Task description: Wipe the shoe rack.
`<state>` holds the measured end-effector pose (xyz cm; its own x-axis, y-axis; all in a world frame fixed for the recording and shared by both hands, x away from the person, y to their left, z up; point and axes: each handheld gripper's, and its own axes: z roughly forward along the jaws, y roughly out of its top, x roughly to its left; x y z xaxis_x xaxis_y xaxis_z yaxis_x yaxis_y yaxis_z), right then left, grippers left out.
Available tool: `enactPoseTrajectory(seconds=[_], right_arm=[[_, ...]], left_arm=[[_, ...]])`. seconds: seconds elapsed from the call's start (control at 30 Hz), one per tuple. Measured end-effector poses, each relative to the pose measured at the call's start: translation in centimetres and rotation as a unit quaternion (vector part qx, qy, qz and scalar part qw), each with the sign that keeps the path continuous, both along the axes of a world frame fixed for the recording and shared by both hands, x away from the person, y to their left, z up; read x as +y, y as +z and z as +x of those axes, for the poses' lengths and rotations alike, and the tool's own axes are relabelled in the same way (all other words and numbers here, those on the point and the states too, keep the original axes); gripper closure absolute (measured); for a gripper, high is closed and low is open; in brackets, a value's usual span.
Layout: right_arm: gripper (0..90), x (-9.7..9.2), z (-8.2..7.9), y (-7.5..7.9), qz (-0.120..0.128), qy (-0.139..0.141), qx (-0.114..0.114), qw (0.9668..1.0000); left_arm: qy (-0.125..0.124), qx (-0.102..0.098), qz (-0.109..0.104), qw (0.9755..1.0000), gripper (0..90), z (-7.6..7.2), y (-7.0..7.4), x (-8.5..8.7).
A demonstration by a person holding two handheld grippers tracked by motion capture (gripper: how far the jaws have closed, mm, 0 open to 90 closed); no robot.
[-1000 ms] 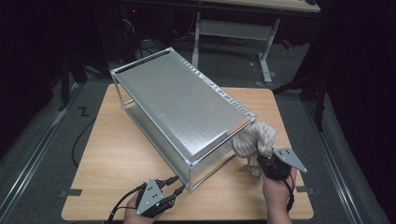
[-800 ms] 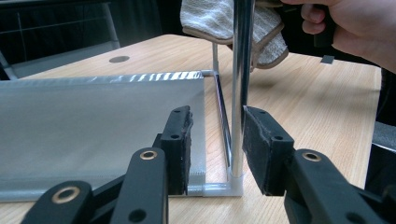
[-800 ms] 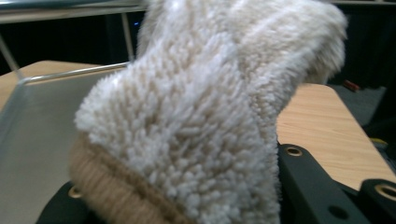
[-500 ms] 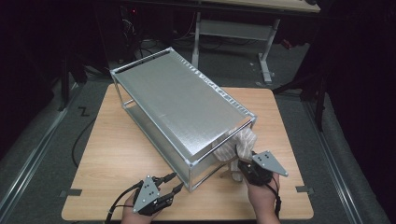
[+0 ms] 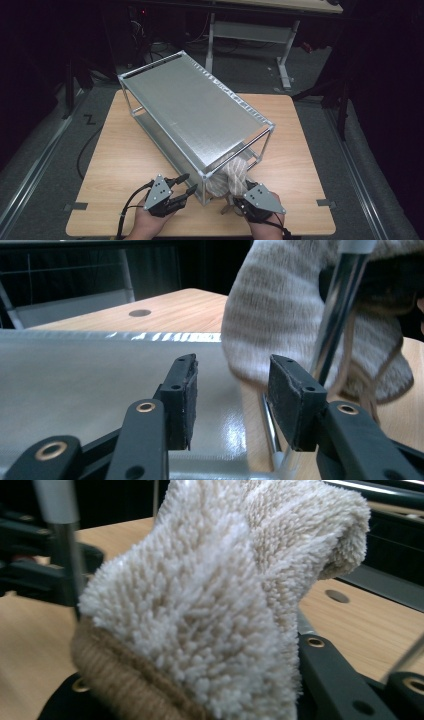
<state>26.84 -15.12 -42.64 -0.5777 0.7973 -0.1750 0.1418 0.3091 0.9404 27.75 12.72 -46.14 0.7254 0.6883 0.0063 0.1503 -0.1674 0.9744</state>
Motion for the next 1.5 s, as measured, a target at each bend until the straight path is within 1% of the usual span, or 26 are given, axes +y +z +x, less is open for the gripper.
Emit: enactPoseTrajectory(seconds=[0.03, 0.07, 0.1, 0.2, 0.3, 0.33, 0.4, 0.43, 0.57, 0.6, 0.73, 0.8, 0.83, 0.93, 1.03, 1.13, 1.3, 1.4, 1.5], right_arm=[[69.2, 0.2, -0.2, -0.1, -0.002, 0.004, 0.002, 1.0000], [69.2, 0.6, -0.4, -0.2, -0.009, 0.011, 0.000, 0.9999], [69.2, 0.6, -0.4, -0.2, -0.009, 0.011, 0.000, 0.9999], [69.3, 1.2, -0.8, -0.3, -0.023, 0.017, -0.005, 0.9996], [69.2, 1.6, -1.0, -0.3, -0.033, 0.019, -0.013, 0.9992], [69.2, 1.7, -0.9, -0.3, -0.037, 0.021, -0.015, 0.9990], [69.2, 1.9, -0.9, -0.3, -0.040, 0.021, -0.015, 0.9989], [69.2, 1.9, -0.8, -0.3, -0.040, 0.023, -0.016, 0.9988], [69.3, 2.5, -0.8, -0.3, -0.048, 0.032, -0.020, 0.9981], [69.2, 2.7, -0.8, -0.2, -0.050, 0.037, -0.022, 0.9978], [69.1, 3.1, -0.5, -0.1, -0.047, 0.042, -0.022, 0.9978], [69.1, 2.8, 0.0, 0.2, -0.040, 0.041, -0.021, 0.9981], [69.1, 2.8, 0.0, 0.2, -0.040, 0.041, -0.021, 0.9981], [69.0, 1.9, 0.8, 0.5, -0.025, 0.029, -0.015, 0.9992], [69.0, 0.7, 1.8, 0.9, -0.008, 0.008, -0.010, 0.9999], [69.0, -0.5, 2.8, 1.1, 0.002, -0.011, -0.008, 0.9999], [69.0, -2.2, 4.6, 1.2, 0.019, -0.046, 0.002, 0.9988], [69.0, -3.0, 5.5, 1.2, 0.020, -0.059, 0.004, 0.9980], [69.2, -3.9, 6.6, 1.1, 0.032, -0.075, 0.012, 0.9966]], left_arm=[[-0.001, -0.001, -0.001, 1.0000, 55.2, 0.0, 0.0, 0.0], [-0.001, -0.001, -0.001, 1.0000, 55.5, 0.0, 0.0, -0.1], [-0.001, -0.001, -0.002, 1.0000, 55.5, 0.0, 0.1, -0.1], [0.002, -0.006, 0.003, 1.0000, 55.5, -0.1, 0.1, -0.1], [0.012, -0.013, 0.003, 0.9998, 55.9, -0.1, 0.2, 0.2], [0.016, -0.012, 0.001, 0.9998, 55.9, -0.1, 0.2, 0.3], [0.031, -0.015, -0.001, 0.9994, 56.0, -0.2, 0.3, 0.8], [0.035, -0.014, -0.003, 0.9993, 56.0, -0.2, 0.3, 0.9], [0.050, -0.017, 0.001, 0.9986, 56.0, -0.6, 0.4, 1.6], [0.052, -0.015, -0.001, 0.9986, 56.0, -0.7, 0.3, 1.7], [0.059, -0.017, 0.003, 0.9981, 56.0, -1.0, 0.3, 2.1], [0.060, -0.015, 0.002, 0.9981, 55.9, -1.1, 0.3, 2.3], [0.062, -0.013, 0.003, 0.9980, 55.9, -1.1, 0.2, 2.3], [0.063, -0.010, 0.006, 0.9979, 55.9, -1.2, 0.1, 2.4], [0.064, -0.010, 0.009, 0.9979, 55.8, -1.5, 0.0, 2.6], [0.065, -0.009, 0.011, 0.9978, 55.7, -1.8, -0.1, 2.8], [0.071, -0.007, 0.012, 0.9974, 55.6, -2.2, -0.1, 3.2], [0.074, -0.005, 0.014, 0.9971, 55.6, -2.4, -0.2, 3.6], [0.077, -0.004, 0.013, 0.9969, 55.6, -2.6, -0.2, 3.8]])
